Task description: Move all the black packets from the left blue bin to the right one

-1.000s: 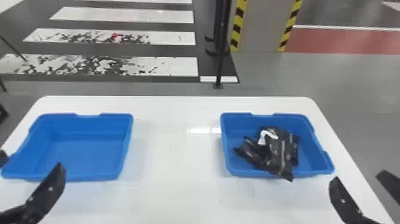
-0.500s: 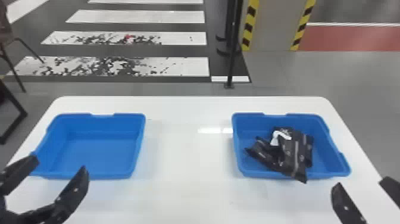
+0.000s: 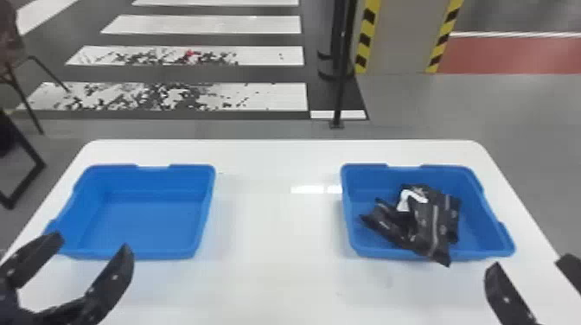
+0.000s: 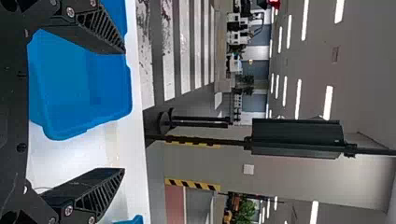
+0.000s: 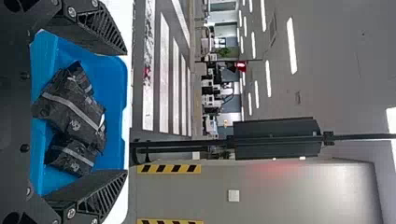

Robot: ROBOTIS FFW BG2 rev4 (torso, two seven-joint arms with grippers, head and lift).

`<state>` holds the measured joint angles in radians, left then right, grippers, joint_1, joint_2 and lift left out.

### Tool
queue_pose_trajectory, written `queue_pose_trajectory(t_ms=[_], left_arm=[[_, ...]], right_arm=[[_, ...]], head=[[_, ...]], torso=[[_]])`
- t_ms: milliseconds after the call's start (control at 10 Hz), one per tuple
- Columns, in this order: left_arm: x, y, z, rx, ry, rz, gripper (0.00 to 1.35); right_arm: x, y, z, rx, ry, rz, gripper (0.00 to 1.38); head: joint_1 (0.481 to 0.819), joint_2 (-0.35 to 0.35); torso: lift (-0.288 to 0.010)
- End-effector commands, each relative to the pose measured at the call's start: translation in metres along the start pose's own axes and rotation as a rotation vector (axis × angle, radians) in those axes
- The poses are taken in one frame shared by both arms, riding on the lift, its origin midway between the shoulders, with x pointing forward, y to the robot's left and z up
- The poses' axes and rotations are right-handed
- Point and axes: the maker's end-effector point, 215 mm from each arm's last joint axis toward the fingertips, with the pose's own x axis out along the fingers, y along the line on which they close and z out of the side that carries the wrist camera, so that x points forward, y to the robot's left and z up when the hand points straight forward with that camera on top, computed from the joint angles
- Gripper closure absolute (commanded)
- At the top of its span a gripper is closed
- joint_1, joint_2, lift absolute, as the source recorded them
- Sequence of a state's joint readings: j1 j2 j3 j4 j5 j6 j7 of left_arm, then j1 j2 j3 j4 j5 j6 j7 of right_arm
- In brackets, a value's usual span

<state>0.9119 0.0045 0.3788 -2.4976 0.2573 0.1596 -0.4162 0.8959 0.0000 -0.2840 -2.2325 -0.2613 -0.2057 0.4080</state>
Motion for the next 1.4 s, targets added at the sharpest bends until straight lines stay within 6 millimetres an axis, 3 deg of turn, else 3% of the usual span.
queue_pose_trajectory(t_ms=[0, 1300], left_arm=[[0.0012, -0.0005, 0.0012, 0.001, -0.004, -0.002, 0.15], [0.0008, -0.0013, -0.0043, -0.009, 0.011, -0.003, 0.15]], right_arm=[[0.0003, -0.0009, -0.0004, 0.000, -0.001, -0.002, 0.13], [-0.0010, 0.0012, 0.0000, 0.008, 0.000, 0.000, 0.13]], head=[[0.695, 0.009], [0.695, 0.007]], torso=[[-0.137], [-0.137]])
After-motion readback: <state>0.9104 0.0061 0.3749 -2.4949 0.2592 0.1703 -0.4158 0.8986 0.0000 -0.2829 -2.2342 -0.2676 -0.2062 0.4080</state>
